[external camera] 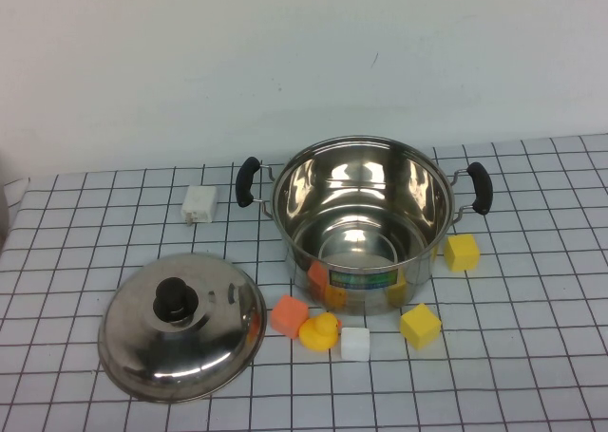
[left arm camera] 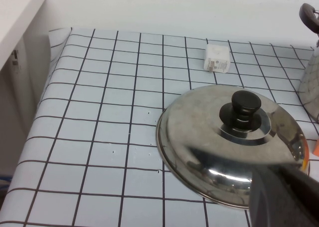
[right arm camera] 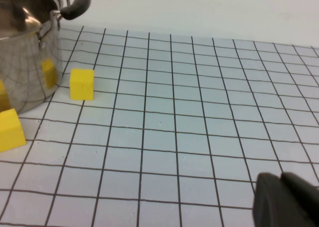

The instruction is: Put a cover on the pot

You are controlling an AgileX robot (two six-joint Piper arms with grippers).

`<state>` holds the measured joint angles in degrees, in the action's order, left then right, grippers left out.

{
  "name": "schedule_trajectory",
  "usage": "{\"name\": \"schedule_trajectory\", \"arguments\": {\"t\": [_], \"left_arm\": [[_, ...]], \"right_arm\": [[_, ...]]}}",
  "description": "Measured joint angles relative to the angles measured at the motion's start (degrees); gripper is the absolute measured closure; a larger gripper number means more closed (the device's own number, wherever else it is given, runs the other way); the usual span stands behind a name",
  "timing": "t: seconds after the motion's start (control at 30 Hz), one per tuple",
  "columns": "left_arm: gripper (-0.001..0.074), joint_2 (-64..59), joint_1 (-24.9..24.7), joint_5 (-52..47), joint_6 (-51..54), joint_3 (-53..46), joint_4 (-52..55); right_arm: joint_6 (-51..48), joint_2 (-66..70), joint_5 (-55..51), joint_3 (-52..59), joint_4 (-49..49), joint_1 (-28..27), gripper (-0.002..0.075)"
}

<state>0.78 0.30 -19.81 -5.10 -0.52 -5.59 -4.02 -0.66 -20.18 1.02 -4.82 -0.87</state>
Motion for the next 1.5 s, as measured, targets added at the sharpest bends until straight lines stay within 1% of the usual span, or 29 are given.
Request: {"name": "schedule_trajectory", "arguments": {"t": [0.13, 0.27, 0.63, 0.83, 0.9, 0.97, 1.0, 1.13, 1.23, 1.33, 1.4, 1.5], "left_arm": [[0.0736, 0.0, 0.0, 0.7, 0.0, 0.0, 0.0], [0.0736, 0.0, 0.0, 6.0, 0.0, -0.6, 0.0], [0.0736, 0.0, 0.0, 39.0, 0.0, -0.6, 0.0], [0.0736, 0.0, 0.0, 50.1, 0.0, -0.6, -0.1], [0.0736, 0.0, 0.0, 52.2, -0.6, -0.6, -1.6], [0.0736, 0.0, 0.0, 51.3, -1.9, -0.6, -3.7], [0.0736, 0.0, 0.0, 48.8, -2.3, -0.2, -4.6], [0.0736, -0.4, 0.0, 32.0, -0.9, 7.3, -6.2], [0.0736, -4.7, 0.0, 24.2, 0.5, 13.6, -6.3], [0.0736, -12.9, 0.0, 20.2, 0.3, 19.1, -6.3], [0.0736, -18.3, 0.0, 18.8, -1.7, 22.6, -6.6], [0.0736, -26.4, 0.0, 19.8, -5.2, 25.7, -7.8]], "right_arm": [[0.0, 0.0, 0.0, 0.0, 0.0, 0.0, 0.0717], [0.0, 0.0, 0.0, 0.0, 0.0, 0.0, 0.0717], [0.0, 0.0, 0.0, 0.0, 0.0, 0.0, 0.0717], [0.0, 0.0, 0.0, 0.0, 0.0, 0.0, 0.0717], [0.0, 0.0, 0.0, 0.0, 0.0, 0.0, 0.0717], [0.0, 0.0, 0.0, 0.0, 0.0, 0.0, 0.0717], [0.0, 0.0, 0.0, 0.0, 0.0, 0.0, 0.0717], [0.0, 0.0, 0.0, 0.0, 0.0, 0.0, 0.0717], [0.0, 0.0, 0.0, 0.0, 0.0, 0.0, 0.0717], [0.0, 0.0, 0.0, 0.0, 0.0, 0.0, 0.0717], [0.0, 0.0, 0.0, 0.0, 0.0, 0.0, 0.0717], [0.0, 0.0, 0.0, 0.0, 0.0, 0.0, 0.0717]]}}
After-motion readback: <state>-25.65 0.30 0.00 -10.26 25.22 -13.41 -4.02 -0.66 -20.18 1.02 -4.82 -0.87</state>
